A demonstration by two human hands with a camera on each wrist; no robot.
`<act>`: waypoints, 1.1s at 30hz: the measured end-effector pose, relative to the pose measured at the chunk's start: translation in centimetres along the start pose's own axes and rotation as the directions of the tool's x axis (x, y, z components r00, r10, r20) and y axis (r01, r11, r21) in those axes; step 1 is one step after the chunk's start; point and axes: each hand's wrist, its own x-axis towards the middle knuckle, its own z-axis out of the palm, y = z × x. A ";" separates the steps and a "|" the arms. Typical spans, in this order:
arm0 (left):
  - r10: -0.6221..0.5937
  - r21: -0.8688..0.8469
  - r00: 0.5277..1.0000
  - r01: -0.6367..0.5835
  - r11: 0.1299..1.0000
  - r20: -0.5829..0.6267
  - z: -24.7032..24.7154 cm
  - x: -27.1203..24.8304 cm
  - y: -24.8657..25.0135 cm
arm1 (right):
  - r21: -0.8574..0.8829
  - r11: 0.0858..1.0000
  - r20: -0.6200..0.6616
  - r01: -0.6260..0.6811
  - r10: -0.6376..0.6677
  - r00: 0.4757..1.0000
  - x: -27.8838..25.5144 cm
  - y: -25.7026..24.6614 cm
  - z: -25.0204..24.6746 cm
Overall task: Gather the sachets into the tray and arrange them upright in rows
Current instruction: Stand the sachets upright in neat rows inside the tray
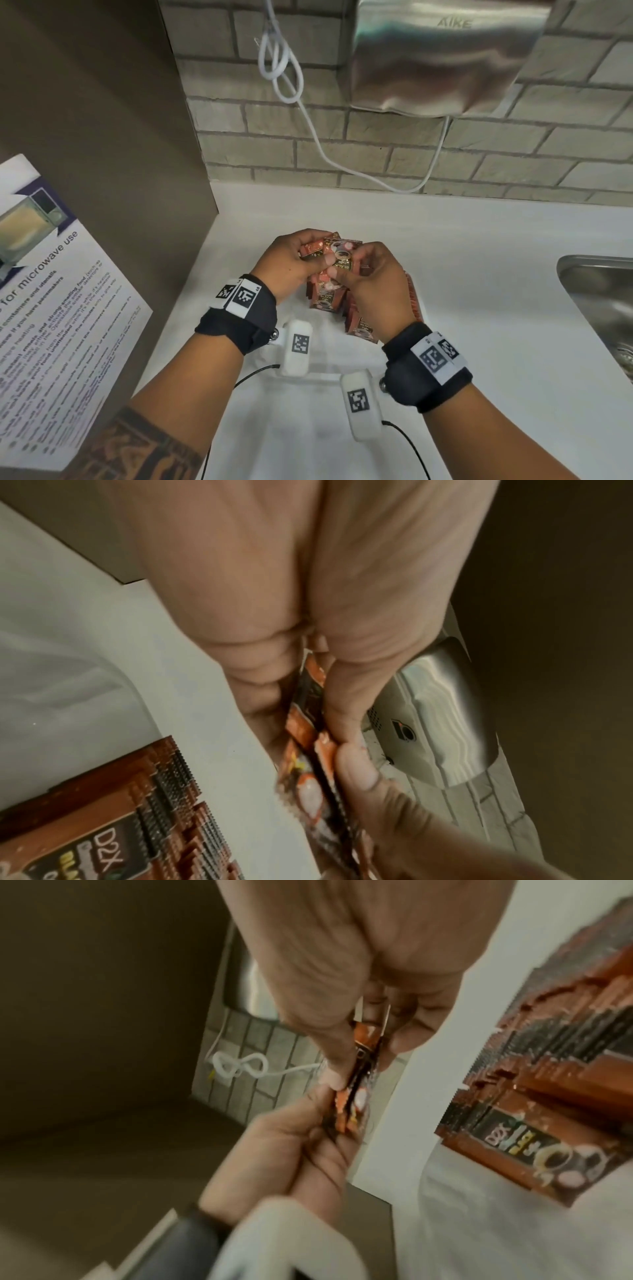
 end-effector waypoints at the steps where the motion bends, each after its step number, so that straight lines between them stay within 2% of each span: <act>1: 0.007 -0.009 1.000 -0.007 1.000 -0.016 -0.1 0.0 -0.1 | 0.081 0.995 -0.004 -0.052 0.053 0.999 0.3 0.0 -0.1; 5: 0.019 0.012 0.999 -0.018 1.000 -0.043 -0.7 -0.1 -0.7 | 0.379 0.888 0.062 -0.260 0.256 0.965 1.3 0.2 -0.2; 8: 0.015 0.072 1.000 -0.015 0.997 -0.005 -0.8 -0.3 -0.8 | 0.486 0.829 0.115 -0.277 0.253 0.961 1.6 0.1 -0.1; 10: 0.013 0.087 1.000 -0.014 0.996 0.010 -0.9 -0.4 -0.7 | 0.498 0.836 0.097 -0.230 0.210 0.973 1.7 -0.1 0.0; 13: 0.022 0.118 1.000 -0.021 0.993 -0.013 -1.6 -0.3 -0.6 | 0.395 0.914 -0.004 -0.097 0.107 0.994 2.0 -0.6 -0.4; 15: 0.026 0.146 0.999 -0.022 0.989 -0.029 -2.5 -0.2 -0.7 | 0.244 0.970 -0.044 -0.013 0.024 0.999 2.6 -0.8 -1.0; 17: 0.018 0.147 0.999 -0.014 0.989 -0.027 -2.8 0.0 -0.6 | 0.084 0.996 0.010 0.037 -0.038 0.999 3.1 -0.9 -1.5; 19: 0.023 0.154 1.000 -0.022 0.988 -0.008 -2.5 0.1 -0.3 | -0.026 0.998 0.120 0.065 -0.061 0.991 3.5 -1.2 -1.4; 21: 0.035 0.205 0.999 -0.038 0.978 0.018 -1.8 0.1 -0.1 | -0.067 0.993 0.190 0.093 -0.079 0.979 3.8 -1.7 -1.0; 22: 0.035 0.220 0.999 -0.040 0.975 0.027 -1.4 0.2 -0.1 | -0.062 0.993 0.181 0.099 -0.086 0.980 4.0 -1.9 -0.8; 25: 0.004 0.078 0.999 -0.001 0.997 -0.039 -0.7 0.5 -0.5 | 0.041 0.999 0.031 0.013 -0.015 0.999 4.0 -1.7 -0.4; 26: -0.018 -0.005 0.997 0.018 1.000 -0.081 -0.5 0.5 -0.5 | 0.088 0.995 0.018 -0.044 0.043 0.999 3.9 -1.4 -0.3; 28: -0.045 -0.133 0.994 0.032 0.991 -0.100 -0.2 0.4 -0.4 | 0.217 0.964 0.085 -0.154 0.139 0.987 3.3 -0.8 0.0; 30: -0.051 -0.163 0.997 0.040 0.986 -0.063 0.1 0.5 -0.4 | 0.405 0.886 0.139 -0.227 0.186 0.973 3.0 -0.9 0.2; 33: -0.030 -0.073 0.999 0.027 0.997 -0.031 -0.2 0.4 -0.6 | 0.601 0.770 0.086 -0.215 0.204 0.975 3.4 -1.8 -0.5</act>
